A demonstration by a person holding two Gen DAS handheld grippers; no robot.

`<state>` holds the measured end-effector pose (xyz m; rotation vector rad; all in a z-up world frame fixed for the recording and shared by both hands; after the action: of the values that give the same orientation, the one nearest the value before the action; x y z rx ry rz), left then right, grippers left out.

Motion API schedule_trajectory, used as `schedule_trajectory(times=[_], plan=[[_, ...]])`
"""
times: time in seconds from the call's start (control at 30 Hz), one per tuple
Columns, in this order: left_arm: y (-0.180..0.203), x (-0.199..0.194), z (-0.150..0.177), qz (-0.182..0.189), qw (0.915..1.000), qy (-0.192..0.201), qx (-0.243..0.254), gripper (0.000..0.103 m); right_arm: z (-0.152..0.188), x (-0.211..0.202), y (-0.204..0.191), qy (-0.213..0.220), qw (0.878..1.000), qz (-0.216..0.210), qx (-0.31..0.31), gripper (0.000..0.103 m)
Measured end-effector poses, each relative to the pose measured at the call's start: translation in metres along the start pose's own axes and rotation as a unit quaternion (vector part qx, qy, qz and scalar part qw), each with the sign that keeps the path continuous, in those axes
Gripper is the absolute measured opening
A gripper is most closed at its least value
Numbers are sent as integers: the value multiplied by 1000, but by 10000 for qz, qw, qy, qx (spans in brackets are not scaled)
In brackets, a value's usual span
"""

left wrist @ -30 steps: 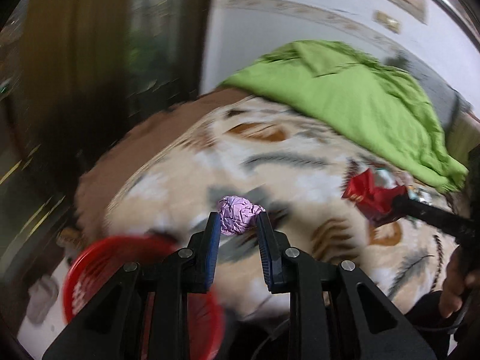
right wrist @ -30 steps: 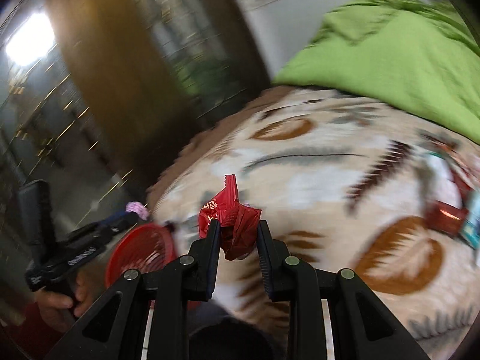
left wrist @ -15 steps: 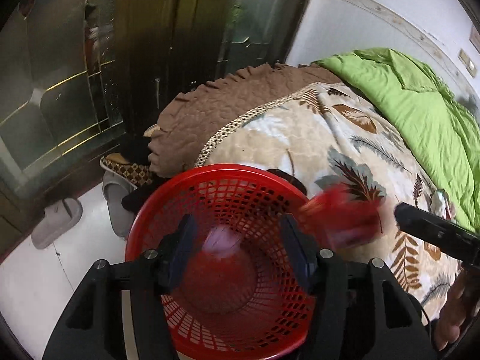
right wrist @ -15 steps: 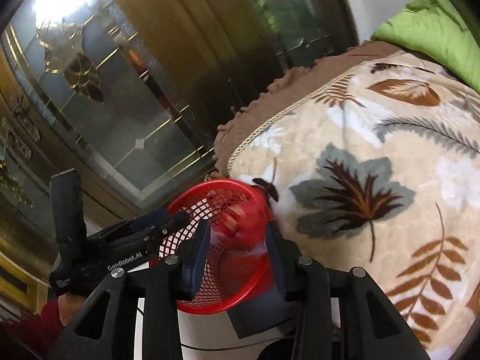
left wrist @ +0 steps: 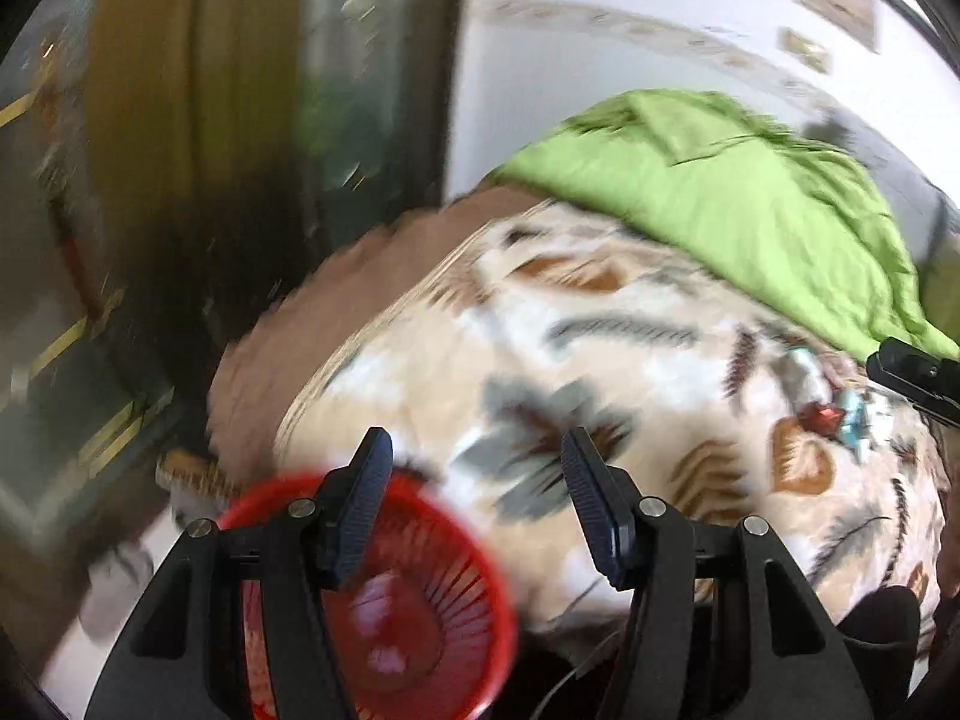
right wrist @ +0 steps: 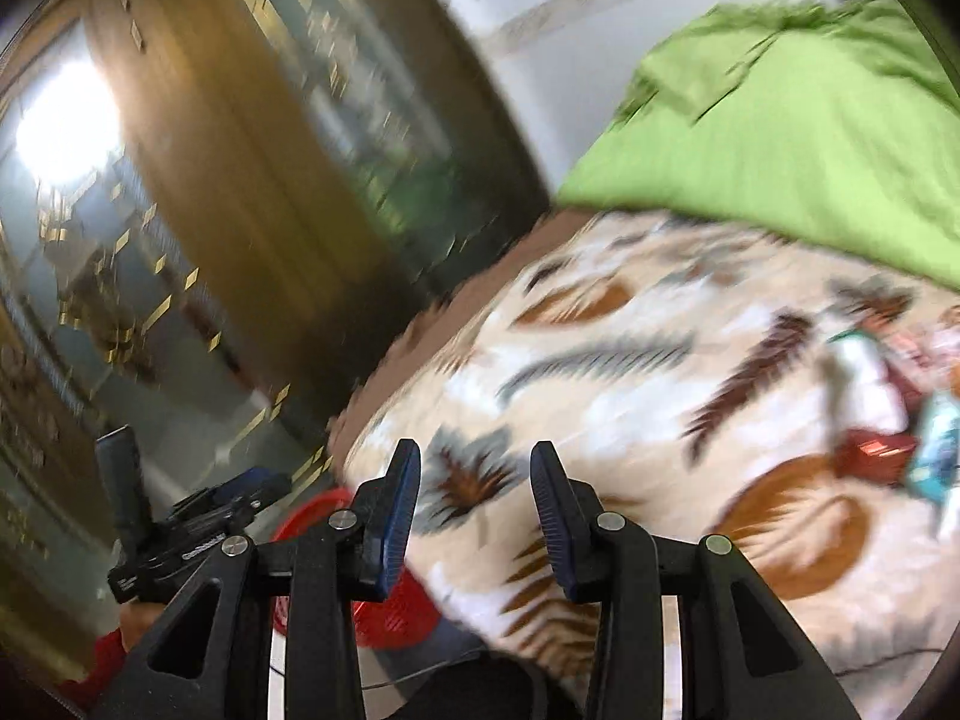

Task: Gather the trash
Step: 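Move both open tools back over the trash pile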

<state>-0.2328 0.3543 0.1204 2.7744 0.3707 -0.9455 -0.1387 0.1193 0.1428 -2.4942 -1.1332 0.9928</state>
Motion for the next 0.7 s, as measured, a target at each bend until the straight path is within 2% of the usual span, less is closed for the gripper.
schedule_trajectory(times=[0.13,0.23,0.3,0.43,0.57,0.67,0.7], plan=[[55,-25,-47,369,9970,402,549,58,-27,-63,22,697,9970,313,148,41],[99,-54,-83,604,9900,792,995,58,-47,-112,35,1254,9908,397,310,41],[127,-74,-104,924,9844,950,1156,58,-58,-143,41,1589,9854,501,355,41],[180,-104,-131,1665,9722,990,1314,61,-69,-209,54,2208,9710,826,385,42],[233,-111,-124,2283,9568,885,1566,66,-61,-249,76,2372,9587,1537,325,47],[266,-93,-105,2491,9518,657,1663,66,-42,-250,101,2194,9544,1964,489,47],[278,-80,-96,2591,9505,471,1650,66,-36,-246,112,2078,9545,2058,583,47]])
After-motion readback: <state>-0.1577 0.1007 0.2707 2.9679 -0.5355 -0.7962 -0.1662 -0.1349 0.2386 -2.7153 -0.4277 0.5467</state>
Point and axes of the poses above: each gripper's, at about its wrist camera, not at the fingertips, and x roughly the way its jaws point, y to its right, z to its underside, the point moved 6 cm from there along x, roughly the way its jaws point, and after that the axes turned 1 degree about -z, right-handed, at the moved point
